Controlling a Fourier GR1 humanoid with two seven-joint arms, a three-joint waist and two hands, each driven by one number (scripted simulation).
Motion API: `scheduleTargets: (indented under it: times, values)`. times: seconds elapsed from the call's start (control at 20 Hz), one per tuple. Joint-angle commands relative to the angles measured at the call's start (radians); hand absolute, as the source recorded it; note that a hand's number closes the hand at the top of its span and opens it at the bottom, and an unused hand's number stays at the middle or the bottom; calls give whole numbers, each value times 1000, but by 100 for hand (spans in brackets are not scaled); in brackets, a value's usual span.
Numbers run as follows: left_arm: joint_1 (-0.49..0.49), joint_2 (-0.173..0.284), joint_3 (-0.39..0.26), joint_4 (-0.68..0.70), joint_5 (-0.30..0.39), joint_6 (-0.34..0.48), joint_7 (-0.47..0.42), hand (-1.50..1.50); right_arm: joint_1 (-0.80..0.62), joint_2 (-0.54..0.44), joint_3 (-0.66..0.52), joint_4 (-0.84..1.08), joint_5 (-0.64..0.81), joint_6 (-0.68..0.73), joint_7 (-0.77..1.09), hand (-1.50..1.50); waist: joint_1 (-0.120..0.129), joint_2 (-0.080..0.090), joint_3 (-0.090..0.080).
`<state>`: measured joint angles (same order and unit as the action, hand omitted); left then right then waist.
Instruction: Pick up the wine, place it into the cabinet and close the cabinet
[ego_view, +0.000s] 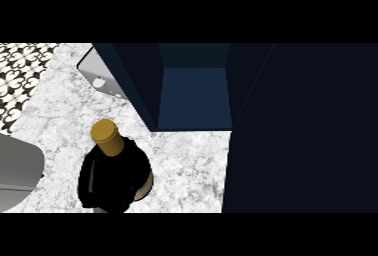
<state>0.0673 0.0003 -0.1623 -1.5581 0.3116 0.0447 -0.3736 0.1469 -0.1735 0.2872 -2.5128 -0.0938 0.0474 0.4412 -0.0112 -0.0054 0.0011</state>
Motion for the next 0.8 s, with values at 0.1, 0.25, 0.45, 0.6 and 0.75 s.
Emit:
scheduleTargets:
  times: [0.1,0.25,0.45,0.6,0.75]
  values:
    - [-96,0,-128,-62,4,186,96,150,67,-19,-41,-172,-123,34,49,-150,-1,3,-1]
    - [-200,0,-129,-107,28,270,204,150,32,-23,-85,-189,-165,23,100,-150,-3,4,-1]
    - [-264,0,-192,-47,31,408,243,150,83,-6,-47,-207,-135,28,84,-150,-10,3,-1]
    - [-382,0,-172,-5,44,472,289,150,69,-5,-43,-237,-133,28,101,-150,-18,3,-1]
    - [-440,0,-222,125,59,539,224,150,88,0,-44,-187,-135,57,45,-150,-24,5,-1]
